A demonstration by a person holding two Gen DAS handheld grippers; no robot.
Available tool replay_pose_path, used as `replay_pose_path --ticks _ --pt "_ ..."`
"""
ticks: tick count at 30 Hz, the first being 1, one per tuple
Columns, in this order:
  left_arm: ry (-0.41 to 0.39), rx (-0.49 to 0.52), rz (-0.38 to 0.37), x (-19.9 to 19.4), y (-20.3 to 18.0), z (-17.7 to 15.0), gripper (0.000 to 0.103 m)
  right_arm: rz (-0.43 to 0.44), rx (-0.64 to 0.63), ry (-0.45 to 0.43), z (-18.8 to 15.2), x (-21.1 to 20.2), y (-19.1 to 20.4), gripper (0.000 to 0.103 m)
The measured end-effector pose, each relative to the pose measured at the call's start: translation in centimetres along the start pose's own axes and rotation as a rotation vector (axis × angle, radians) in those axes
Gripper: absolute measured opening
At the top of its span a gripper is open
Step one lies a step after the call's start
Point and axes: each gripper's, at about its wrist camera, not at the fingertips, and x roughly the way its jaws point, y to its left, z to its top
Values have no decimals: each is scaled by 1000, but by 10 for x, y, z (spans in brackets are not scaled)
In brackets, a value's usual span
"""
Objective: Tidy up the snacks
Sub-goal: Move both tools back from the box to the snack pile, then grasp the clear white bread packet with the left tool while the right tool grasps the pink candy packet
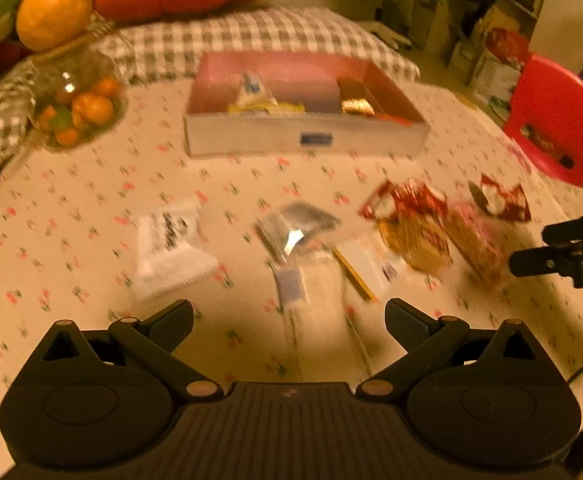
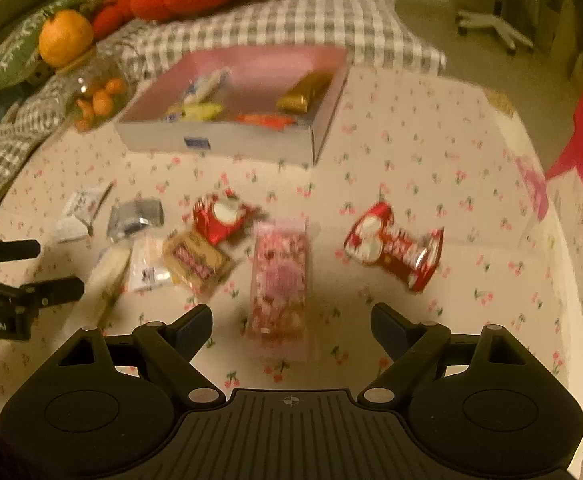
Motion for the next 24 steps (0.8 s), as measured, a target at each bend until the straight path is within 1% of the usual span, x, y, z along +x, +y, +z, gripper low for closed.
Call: replay_pose_path --ticks 6,13,17,20,24 --pt "55 46 -8 8 -12 -11 101 6 2 61 -5 14 5 88" --pt "112 69 -1 18 -17 -17 95 -44 -33 94 -8 31 10 88" --pt "108 81 15 19 -17 -16 92 -65 -45 90 -7 38 10 89" --pt "104 71 19 19 -15 -15 89 -72 -61 76 -5 42 13 91" --pt "95 65 31 22 -13 -12 82 -71 -73 57 -1 46 16 92"
